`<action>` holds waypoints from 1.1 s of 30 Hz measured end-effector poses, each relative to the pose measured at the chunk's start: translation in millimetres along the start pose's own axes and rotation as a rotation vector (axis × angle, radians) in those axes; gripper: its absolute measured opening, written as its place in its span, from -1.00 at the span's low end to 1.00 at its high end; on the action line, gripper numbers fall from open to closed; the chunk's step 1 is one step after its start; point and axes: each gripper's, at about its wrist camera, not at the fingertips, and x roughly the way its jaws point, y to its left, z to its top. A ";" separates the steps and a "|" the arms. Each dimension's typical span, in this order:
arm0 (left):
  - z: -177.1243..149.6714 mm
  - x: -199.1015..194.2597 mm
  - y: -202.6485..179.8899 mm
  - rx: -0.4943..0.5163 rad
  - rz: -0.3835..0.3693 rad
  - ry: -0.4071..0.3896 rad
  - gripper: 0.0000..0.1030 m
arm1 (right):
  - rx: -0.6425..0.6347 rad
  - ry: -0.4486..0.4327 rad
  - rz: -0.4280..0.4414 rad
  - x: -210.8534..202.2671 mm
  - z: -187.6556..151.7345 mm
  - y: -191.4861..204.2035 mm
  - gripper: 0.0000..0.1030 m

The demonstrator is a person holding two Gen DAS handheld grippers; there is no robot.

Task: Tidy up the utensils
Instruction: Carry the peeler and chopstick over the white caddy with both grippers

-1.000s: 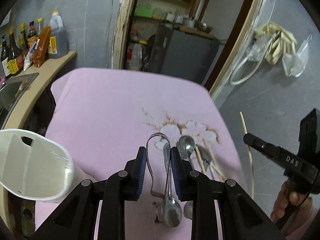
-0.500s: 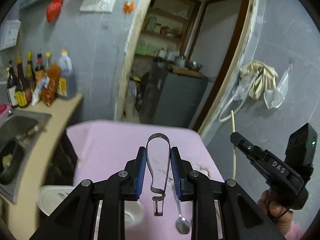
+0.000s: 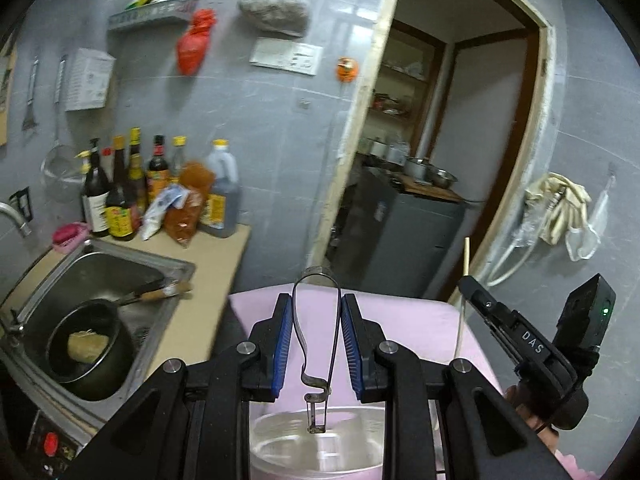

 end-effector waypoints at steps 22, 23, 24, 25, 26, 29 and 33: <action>-89.1 52.6 11.4 0.063 0.013 0.037 -0.55 | -0.204 0.024 -0.115 7.9 -58.0 -2.8 -0.91; -90.0 53.3 11.3 0.063 0.014 0.042 -0.55 | -0.202 0.031 -0.119 7.5 -58.7 -4.8 -0.91; -90.8 53.9 11.0 0.062 0.014 0.046 -0.55 | -0.201 0.037 -0.122 7.2 -59.9 -6.5 -0.91; -91.3 54.5 10.7 0.061 0.015 0.052 -0.55 | -0.201 0.044 -0.125 6.9 -60.8 -8.3 -0.91; -91.9 55.1 10.9 0.059 0.015 0.060 -0.55 | -0.201 0.051 -0.126 6.1 -60.9 -10.2 -0.91; -94.2 58.9 9.7 0.063 0.011 0.092 -0.55 | -0.214 0.059 -0.124 3.1 -62.6 -9.9 -0.91; -96.3 60.8 9.8 0.046 -0.009 0.121 -0.55 | -0.201 0.092 -0.120 1.1 -61.6 -11.9 -0.91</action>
